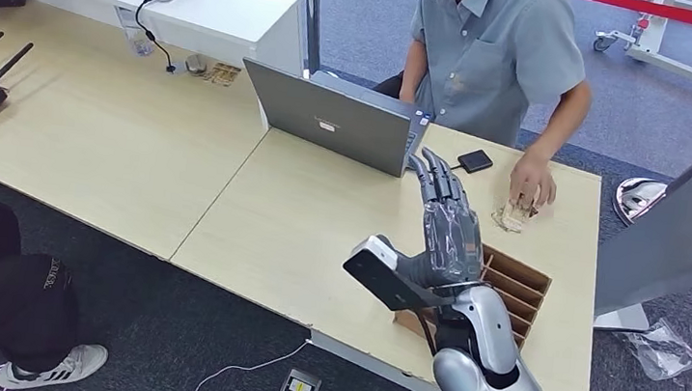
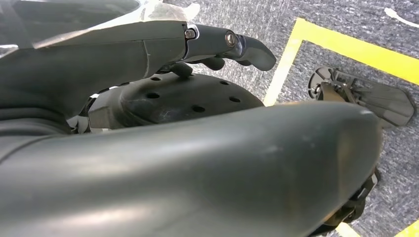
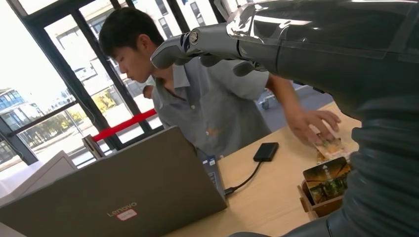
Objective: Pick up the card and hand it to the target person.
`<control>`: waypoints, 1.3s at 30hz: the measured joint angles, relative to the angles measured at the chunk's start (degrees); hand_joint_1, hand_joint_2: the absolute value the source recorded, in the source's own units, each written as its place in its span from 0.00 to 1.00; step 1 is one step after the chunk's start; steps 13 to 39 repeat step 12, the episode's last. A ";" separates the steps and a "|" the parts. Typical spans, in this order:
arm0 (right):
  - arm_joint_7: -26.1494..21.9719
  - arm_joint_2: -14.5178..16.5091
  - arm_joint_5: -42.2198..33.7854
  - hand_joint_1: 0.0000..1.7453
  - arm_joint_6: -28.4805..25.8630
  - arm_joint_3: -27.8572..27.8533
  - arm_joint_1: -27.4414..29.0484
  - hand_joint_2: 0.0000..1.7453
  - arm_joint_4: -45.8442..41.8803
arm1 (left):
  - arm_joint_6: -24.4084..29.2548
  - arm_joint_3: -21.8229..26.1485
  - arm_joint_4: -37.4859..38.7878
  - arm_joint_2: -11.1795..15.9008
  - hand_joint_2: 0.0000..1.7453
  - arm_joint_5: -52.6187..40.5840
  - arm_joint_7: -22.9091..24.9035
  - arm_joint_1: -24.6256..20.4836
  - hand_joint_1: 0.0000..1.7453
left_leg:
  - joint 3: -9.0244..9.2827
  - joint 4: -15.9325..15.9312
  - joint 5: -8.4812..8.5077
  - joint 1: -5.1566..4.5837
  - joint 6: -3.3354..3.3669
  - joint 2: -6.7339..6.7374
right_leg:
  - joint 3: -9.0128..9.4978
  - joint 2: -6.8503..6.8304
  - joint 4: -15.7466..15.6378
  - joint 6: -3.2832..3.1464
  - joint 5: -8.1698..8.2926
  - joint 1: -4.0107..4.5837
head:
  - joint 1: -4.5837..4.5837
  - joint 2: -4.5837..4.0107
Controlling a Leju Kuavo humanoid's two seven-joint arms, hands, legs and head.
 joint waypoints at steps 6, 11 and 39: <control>2.05 -1.52 1.50 0.10 0.54 -0.32 2.16 1.00 -1.52 | -1.74 0.00 0.00 0.44 0.00 0.08 -0.56 0.27 0.00 | -0.01 0.00 0.00 0.00 0.00 0.00 | -0.02 0.00 0.00 0.00 0.00 0.00 | 0.00 0.00; 2.99 -2.38 2.17 0.83 1.87 -0.43 3.49 1.00 -2.30 | -2.31 0.00 0.02 0.56 0.00 0.20 -0.74 0.37 0.00 | -0.01 0.00 0.00 0.00 0.00 0.00 | -0.02 0.00 0.00 0.00 0.00 0.00 | 0.00 0.00; 3.01 -2.44 2.16 0.85 2.03 -0.44 3.59 1.00 -2.37 | -2.33 0.00 0.02 0.57 0.00 0.21 -0.76 0.37 0.00 | -0.01 0.00 0.00 0.00 0.00 0.00 | -0.02 0.00 0.00 0.00 0.00 0.00 | 0.00 0.00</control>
